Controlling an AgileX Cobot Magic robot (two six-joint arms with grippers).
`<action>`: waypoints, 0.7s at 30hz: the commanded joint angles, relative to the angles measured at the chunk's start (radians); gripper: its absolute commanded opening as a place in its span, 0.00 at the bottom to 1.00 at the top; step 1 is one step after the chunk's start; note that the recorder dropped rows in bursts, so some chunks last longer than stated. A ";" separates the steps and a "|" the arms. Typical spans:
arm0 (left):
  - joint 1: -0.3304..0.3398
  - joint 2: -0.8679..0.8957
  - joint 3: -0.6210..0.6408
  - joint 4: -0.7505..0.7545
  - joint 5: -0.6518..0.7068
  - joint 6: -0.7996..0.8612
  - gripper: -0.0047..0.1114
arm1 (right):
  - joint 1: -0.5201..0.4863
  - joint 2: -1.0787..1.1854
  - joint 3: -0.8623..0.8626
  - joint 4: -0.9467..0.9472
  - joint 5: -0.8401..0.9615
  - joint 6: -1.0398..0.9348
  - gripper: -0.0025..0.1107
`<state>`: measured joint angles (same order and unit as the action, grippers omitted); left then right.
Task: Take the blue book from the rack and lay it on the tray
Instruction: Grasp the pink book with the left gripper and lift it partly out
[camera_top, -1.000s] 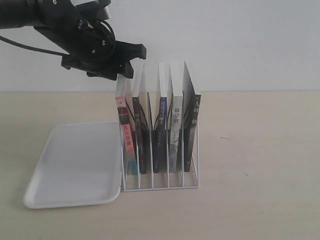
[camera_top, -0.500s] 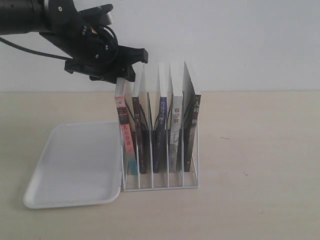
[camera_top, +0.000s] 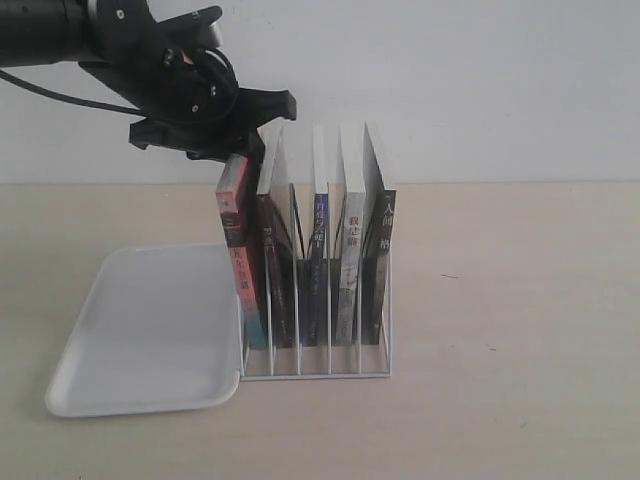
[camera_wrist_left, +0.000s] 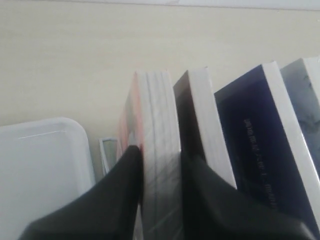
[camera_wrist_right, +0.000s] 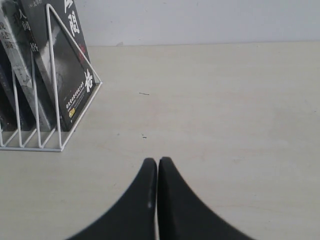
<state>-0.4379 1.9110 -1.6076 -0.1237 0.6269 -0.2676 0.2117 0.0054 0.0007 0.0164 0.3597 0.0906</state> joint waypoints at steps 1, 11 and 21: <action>-0.005 -0.022 -0.066 -0.037 0.034 -0.001 0.08 | -0.003 -0.005 -0.001 -0.004 -0.005 -0.004 0.02; -0.005 -0.116 -0.091 -0.031 0.069 -0.001 0.08 | -0.003 -0.005 -0.001 -0.004 -0.005 -0.004 0.02; -0.005 -0.243 -0.091 -0.018 0.101 0.013 0.08 | -0.003 -0.005 -0.001 -0.004 -0.005 -0.004 0.02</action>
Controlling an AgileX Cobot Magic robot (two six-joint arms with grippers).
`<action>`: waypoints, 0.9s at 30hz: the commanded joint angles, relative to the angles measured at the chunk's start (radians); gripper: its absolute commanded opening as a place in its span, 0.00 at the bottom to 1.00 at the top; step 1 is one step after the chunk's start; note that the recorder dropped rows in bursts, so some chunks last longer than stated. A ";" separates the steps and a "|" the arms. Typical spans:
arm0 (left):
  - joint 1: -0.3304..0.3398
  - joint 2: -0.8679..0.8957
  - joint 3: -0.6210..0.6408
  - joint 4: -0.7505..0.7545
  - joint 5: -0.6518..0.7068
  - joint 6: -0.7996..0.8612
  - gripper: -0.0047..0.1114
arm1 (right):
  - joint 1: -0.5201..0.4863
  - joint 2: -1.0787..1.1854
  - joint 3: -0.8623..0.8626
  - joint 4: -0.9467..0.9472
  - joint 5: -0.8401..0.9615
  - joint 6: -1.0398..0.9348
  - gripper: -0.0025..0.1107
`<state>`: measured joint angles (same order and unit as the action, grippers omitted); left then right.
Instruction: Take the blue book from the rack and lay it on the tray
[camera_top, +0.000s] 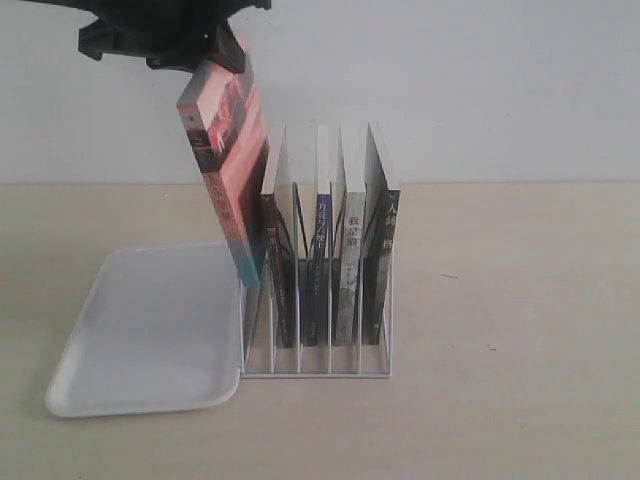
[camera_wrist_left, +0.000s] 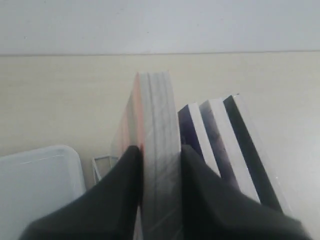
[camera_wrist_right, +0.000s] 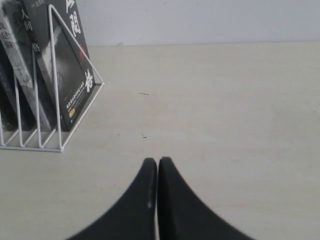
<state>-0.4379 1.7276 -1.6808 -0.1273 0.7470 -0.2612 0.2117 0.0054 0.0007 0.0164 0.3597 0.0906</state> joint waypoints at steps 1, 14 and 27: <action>-0.005 -0.071 -0.018 -0.011 -0.015 0.008 0.08 | -0.003 -0.005 -0.001 -0.004 -0.005 -0.004 0.02; -0.005 -0.114 -0.018 0.030 -0.006 0.031 0.08 | -0.003 -0.005 -0.001 -0.004 -0.005 -0.004 0.02; -0.005 0.040 -0.018 0.003 -0.041 0.031 0.08 | -0.003 -0.005 -0.001 -0.004 -0.005 -0.004 0.02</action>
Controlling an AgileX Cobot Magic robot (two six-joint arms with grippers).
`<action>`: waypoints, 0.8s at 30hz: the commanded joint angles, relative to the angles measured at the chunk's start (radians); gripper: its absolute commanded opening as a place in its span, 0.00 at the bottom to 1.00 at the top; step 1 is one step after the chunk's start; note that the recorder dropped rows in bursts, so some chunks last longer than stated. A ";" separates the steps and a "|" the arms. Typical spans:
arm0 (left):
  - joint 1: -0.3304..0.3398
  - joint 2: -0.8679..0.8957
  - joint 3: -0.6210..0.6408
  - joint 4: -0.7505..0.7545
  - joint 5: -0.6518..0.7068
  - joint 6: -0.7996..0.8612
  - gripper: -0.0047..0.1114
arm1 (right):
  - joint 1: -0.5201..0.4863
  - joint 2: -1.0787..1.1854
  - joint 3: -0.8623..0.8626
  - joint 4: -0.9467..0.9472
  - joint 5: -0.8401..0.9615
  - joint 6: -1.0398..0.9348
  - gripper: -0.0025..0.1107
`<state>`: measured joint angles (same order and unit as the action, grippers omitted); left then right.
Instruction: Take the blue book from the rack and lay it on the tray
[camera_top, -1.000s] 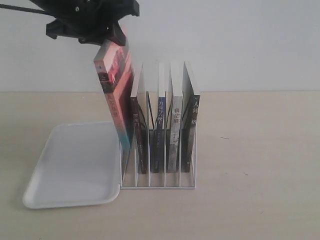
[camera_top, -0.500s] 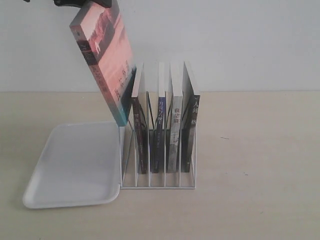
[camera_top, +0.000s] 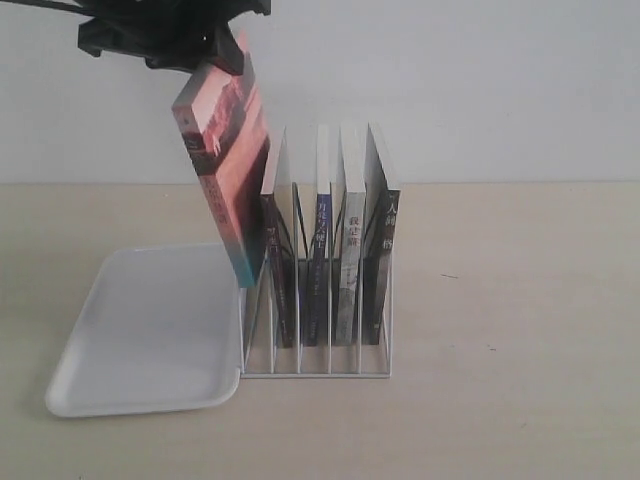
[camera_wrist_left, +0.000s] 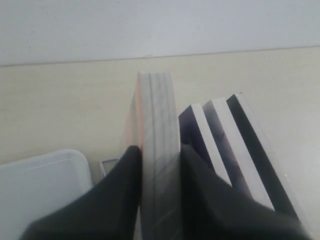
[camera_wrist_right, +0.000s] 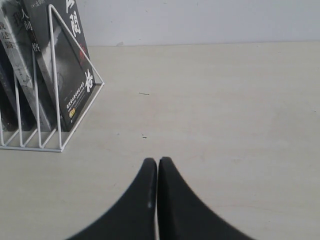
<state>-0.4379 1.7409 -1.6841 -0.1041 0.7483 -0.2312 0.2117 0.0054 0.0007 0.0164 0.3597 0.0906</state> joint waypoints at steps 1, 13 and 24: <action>-0.005 0.036 -0.014 -0.020 -0.037 0.001 0.08 | -0.003 -0.005 -0.001 -0.004 -0.005 -0.004 0.02; -0.022 0.137 -0.012 -0.018 0.001 0.001 0.08 | -0.003 -0.005 -0.001 -0.004 -0.005 -0.004 0.02; -0.050 0.178 -0.012 -0.018 -0.028 0.001 0.08 | -0.003 -0.005 -0.001 -0.004 -0.005 -0.004 0.02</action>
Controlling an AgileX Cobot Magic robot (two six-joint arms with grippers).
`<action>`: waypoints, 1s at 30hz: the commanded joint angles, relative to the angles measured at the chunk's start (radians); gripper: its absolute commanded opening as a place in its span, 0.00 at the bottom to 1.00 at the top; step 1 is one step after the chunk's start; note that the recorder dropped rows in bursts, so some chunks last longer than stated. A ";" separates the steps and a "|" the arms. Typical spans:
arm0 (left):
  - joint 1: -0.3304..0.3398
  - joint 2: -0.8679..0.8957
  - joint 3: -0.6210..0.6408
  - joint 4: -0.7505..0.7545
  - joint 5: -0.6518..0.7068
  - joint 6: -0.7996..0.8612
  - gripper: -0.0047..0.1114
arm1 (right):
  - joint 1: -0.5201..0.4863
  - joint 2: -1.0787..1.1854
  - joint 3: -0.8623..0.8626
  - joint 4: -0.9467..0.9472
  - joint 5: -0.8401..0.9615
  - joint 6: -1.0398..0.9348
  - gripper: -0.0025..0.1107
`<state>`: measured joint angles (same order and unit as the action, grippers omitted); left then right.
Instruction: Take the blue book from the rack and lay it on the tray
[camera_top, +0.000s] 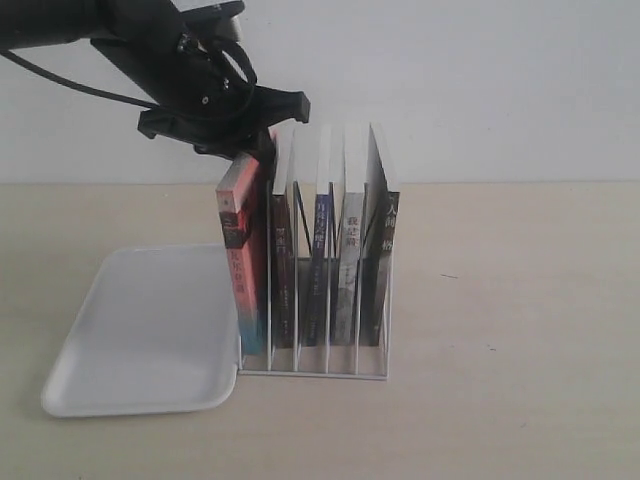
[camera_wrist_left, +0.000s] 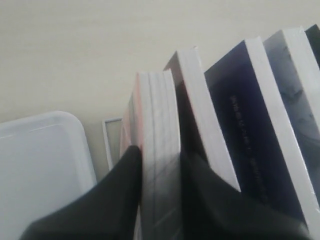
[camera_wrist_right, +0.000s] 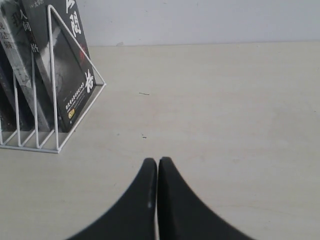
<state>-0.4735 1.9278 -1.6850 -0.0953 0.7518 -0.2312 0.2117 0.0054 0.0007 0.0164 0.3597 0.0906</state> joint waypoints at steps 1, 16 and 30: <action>-0.015 -0.008 -0.012 -0.027 -0.024 0.001 0.08 | -0.003 -0.005 -0.001 -0.004 -0.005 -0.004 0.02; -0.015 -0.030 -0.012 -0.017 0.000 0.031 0.36 | -0.003 -0.005 -0.001 -0.004 -0.005 -0.004 0.02; -0.015 -0.117 -0.013 -0.020 0.020 0.072 0.42 | -0.003 -0.005 -0.001 -0.004 -0.005 -0.004 0.02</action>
<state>-0.4773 1.8499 -1.6914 -0.1040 0.7659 -0.1707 0.2117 0.0054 0.0007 0.0164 0.3597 0.0906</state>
